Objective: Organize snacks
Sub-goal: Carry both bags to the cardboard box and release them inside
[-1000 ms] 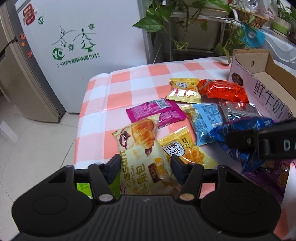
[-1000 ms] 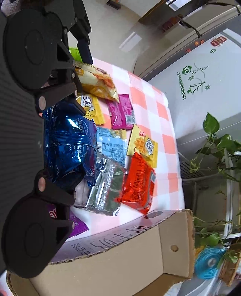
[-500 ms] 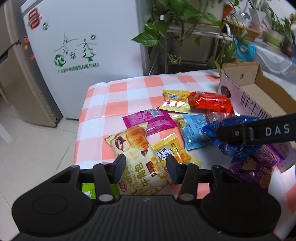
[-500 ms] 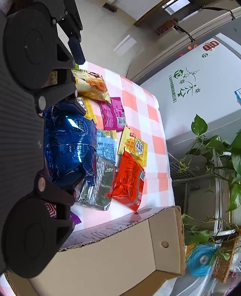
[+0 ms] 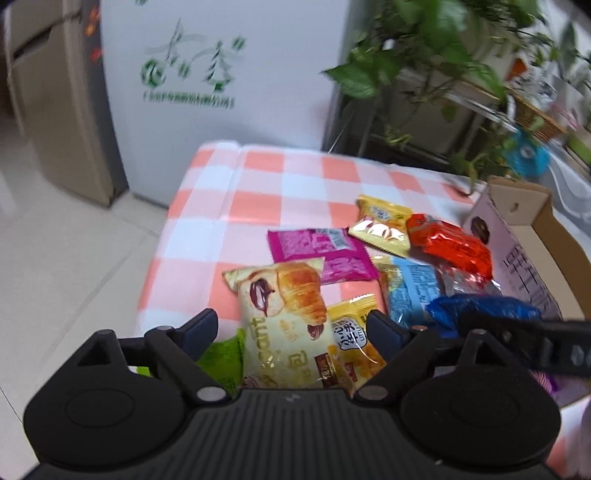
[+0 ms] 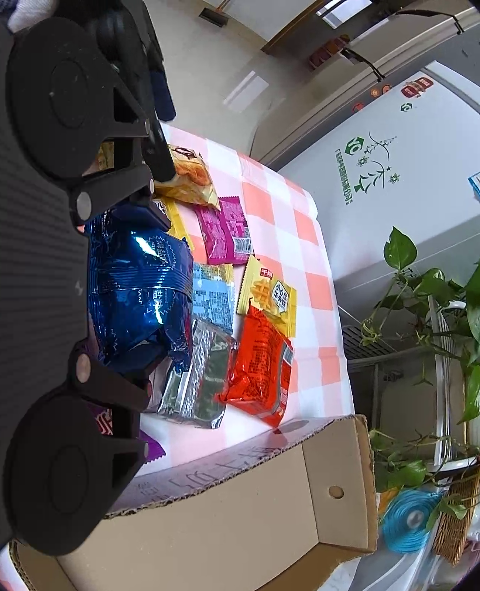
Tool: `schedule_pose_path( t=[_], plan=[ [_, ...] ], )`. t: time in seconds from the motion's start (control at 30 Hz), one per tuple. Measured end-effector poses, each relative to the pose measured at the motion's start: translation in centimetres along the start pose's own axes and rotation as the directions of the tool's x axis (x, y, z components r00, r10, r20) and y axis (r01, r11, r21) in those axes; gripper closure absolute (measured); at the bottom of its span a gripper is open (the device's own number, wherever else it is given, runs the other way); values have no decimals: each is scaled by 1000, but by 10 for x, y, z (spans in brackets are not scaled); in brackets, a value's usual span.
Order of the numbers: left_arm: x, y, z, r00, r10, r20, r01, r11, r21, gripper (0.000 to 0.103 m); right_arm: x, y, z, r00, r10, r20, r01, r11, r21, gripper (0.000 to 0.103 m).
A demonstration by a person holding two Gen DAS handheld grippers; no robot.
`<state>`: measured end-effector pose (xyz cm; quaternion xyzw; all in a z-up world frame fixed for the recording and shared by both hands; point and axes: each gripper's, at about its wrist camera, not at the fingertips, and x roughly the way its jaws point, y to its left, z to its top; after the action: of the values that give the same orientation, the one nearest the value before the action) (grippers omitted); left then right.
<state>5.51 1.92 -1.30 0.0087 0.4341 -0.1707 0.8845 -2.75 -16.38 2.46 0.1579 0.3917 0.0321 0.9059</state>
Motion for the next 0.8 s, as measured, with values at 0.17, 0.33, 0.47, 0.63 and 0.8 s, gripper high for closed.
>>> schedule_pose_path(
  t=[0.17,0.33,0.47,0.63,0.8],
  plan=[
    [17,-3,-4,999,22,-38,-21,1000,14,46,2,2,0,1000,2,-8,-2,1000,-9,31],
    [9,-9,-8,999,31,-14,-30,998,62,51,2,1,0,1000,-4,-12,4,1000,-21,31],
    [-10,-21,-11,998,60,35,-65,986,152,52,-2,3,0,1000,-10,-5,10,999,-44,31],
    [-29,-28,-8,995,48,92,-65,979,192,52,-14,11,2,999,-26,33,30,991,-129,31],
    [-38,-35,-4,993,24,119,-49,977,209,52,-28,15,7,998,-17,59,29,978,-208,31]
  ],
)
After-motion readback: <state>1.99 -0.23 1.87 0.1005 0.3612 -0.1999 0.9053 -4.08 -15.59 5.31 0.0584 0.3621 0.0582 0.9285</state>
